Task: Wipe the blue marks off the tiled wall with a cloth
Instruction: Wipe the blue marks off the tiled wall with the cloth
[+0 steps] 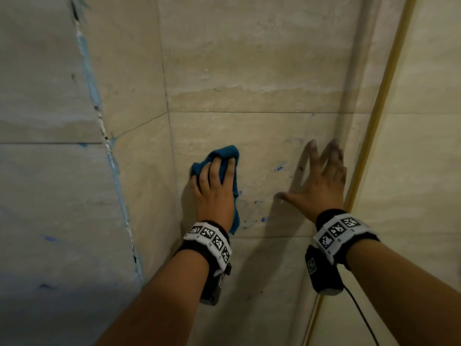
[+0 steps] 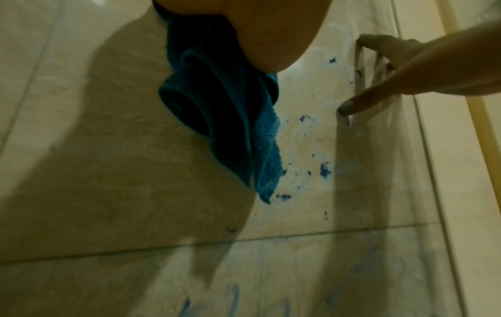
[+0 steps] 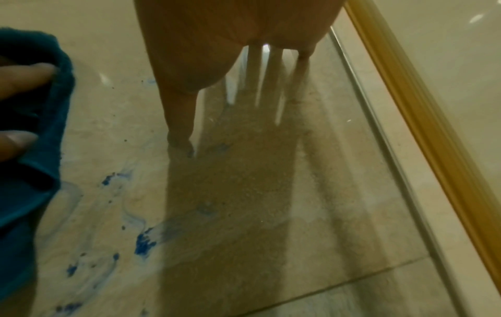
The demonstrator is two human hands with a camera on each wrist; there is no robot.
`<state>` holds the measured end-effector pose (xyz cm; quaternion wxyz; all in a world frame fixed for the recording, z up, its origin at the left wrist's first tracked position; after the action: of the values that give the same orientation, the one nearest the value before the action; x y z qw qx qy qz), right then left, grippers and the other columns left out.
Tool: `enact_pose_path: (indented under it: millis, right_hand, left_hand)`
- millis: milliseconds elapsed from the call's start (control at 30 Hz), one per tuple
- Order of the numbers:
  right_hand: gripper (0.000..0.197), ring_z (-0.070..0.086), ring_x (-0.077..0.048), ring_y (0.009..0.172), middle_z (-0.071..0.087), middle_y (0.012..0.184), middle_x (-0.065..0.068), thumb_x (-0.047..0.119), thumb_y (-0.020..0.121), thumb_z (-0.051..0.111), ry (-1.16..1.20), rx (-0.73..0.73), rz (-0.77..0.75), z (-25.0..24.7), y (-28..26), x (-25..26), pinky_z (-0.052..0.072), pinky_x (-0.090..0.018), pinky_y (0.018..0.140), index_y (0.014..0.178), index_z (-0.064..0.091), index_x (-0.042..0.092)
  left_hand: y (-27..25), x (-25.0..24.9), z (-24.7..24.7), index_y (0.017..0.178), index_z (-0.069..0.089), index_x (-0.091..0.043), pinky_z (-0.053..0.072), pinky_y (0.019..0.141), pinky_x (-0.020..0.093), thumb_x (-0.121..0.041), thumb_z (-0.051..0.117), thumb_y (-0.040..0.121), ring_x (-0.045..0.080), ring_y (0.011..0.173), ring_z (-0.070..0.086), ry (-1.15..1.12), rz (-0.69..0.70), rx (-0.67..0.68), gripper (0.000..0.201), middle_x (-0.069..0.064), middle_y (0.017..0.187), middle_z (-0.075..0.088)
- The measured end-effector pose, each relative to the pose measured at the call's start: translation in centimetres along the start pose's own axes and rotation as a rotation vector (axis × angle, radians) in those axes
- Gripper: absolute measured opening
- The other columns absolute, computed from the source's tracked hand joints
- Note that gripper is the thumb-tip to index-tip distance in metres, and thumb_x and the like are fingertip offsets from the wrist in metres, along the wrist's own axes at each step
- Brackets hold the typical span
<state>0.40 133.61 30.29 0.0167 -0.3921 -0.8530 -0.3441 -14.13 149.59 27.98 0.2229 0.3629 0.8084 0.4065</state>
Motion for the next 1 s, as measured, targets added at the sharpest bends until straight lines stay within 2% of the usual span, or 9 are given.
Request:
enact_pose_path:
  millis: [100, 167, 333, 533, 667, 767, 800, 933, 1000]
  right_hand:
    - [0.136, -0.024, -0.028, 0.142, -0.037, 0.15, -0.006, 0.064, 0.061, 0.076, 0.025, -0.006, -0.011, 0.2, 0.2, -0.1, -0.002, -0.046, 0.117, 0.136, -0.035, 0.041]
    - [0.137, -0.023, -0.029, 0.142, -0.036, 0.151, -0.007, 0.063, 0.06, 0.077, 0.036, -0.024, -0.007, 0.3, 0.2, -0.1, -0.002, -0.046, 0.117, 0.136, -0.034, 0.041]
    - [0.136, -0.022, -0.029, 0.142, -0.032, 0.152, -0.008, 0.062, 0.061, 0.077, 0.032, -0.033, -0.011, 0.4, 0.2, -0.2, -0.003, -0.045, 0.116, 0.138, -0.032, 0.04]
    - [0.134, -0.023, -0.03, 0.142, -0.031, 0.153, -0.008, 0.062, 0.062, 0.077, 0.044, -0.033, -0.017, 0.6, 0.2, -0.3, -0.004, -0.047, 0.116, 0.14, -0.029, 0.038]
    - [0.133, -0.022, -0.03, 0.142, -0.028, 0.154, -0.01, 0.06, 0.062, 0.078, 0.054, -0.057, -0.03, 0.7, 0.3, -0.3, -0.004, -0.048, 0.115, 0.145, -0.023, 0.035]
    - [0.133, -0.023, -0.03, 0.142, -0.029, 0.154, -0.01, 0.062, 0.062, 0.077, 0.051, -0.064, -0.033, 0.9, 0.3, -0.5, -0.003, -0.049, 0.115, 0.144, -0.024, 0.036]
    - [0.133, -0.023, -0.03, 0.142, -0.029, 0.154, -0.01, 0.062, 0.062, 0.077, 0.049, -0.069, -0.036, 0.9, 0.3, -0.5, -0.004, -0.049, 0.115, 0.144, -0.025, 0.037]
    - [0.133, -0.023, -0.031, 0.142, -0.028, 0.154, -0.012, 0.062, 0.061, 0.077, 0.049, -0.083, -0.046, 1.0, 0.3, -0.5, -0.005, -0.048, 0.115, 0.144, -0.024, 0.036]
    - [0.134, -0.023, -0.031, 0.142, -0.028, 0.154, -0.012, 0.06, 0.061, 0.078, 0.063, -0.081, -0.049, 1.0, 0.3, -0.5, -0.005, -0.048, 0.115, 0.143, -0.025, 0.037]
  left_hand:
    - [-0.3, -0.8, 0.5, 0.138, 0.034, -0.024, 0.04, 0.096, 0.061, -0.021, 0.09, 0.049, 0.032, 0.122, 0.032, 0.013, 0.09, -0.062, 0.105, 0.011, 0.136, 0.031]
    - [-0.8, -1.6, 0.9, 0.137, 0.035, -0.024, 0.041, 0.094, 0.06, -0.019, 0.09, 0.049, 0.031, 0.121, 0.033, 0.008, 0.155, -0.09, 0.104, 0.009, 0.135, 0.033]
    - [-2.0, -2.0, 1.5, 0.134, 0.054, -0.022, 0.045, 0.093, 0.057, -0.017, 0.091, 0.047, 0.029, 0.12, 0.036, 0.054, 0.26, -0.093, 0.095, 0.009, 0.134, 0.033]
    - [0.5, -1.3, -0.1, 0.136, 0.053, -0.018, 0.043, 0.096, 0.055, -0.016, 0.09, 0.05, 0.03, 0.12, 0.032, 0.025, 0.098, -0.13, 0.093, 0.01, 0.136, 0.028]
    - [-0.4, -1.3, 0.4, 0.135, 0.055, -0.019, 0.043, 0.095, 0.058, -0.013, 0.089, 0.051, 0.031, 0.119, 0.033, 0.027, 0.128, -0.172, 0.09, 0.01, 0.134, 0.031]
    - [-2.2, -2.0, 1.4, 0.133, 0.056, -0.023, 0.042, 0.094, 0.059, -0.013, 0.09, 0.049, 0.031, 0.118, 0.034, 0.046, 0.202, -0.17, 0.092, 0.01, 0.132, 0.034]
    - [-2.8, -2.3, 1.8, 0.134, 0.054, -0.025, 0.042, 0.095, 0.06, -0.014, 0.09, 0.049, 0.031, 0.118, 0.035, 0.05, 0.231, -0.159, 0.093, 0.009, 0.132, 0.034]
    - [-4.0, -2.8, 3.1, 0.137, 0.031, -0.027, 0.036, 0.101, 0.056, -0.024, 0.089, 0.052, 0.028, 0.122, 0.035, 0.12, 0.318, -0.121, 0.103, 0.007, 0.134, 0.033]
    - [-3.6, -2.7, 3.0, 0.137, 0.03, -0.026, 0.031, 0.103, 0.053, -0.026, 0.089, 0.051, 0.027, 0.121, 0.035, 0.113, 0.322, -0.132, 0.104, 0.007, 0.134, 0.032]
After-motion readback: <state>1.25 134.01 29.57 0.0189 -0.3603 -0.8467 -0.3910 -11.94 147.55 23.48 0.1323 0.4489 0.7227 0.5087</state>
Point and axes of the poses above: each hand's wrist, its own y-axis towards the middle knuckle, its own z-axis out of the palm, x = y × z, the point moved 6 cm from there along y, towards the middle knuckle
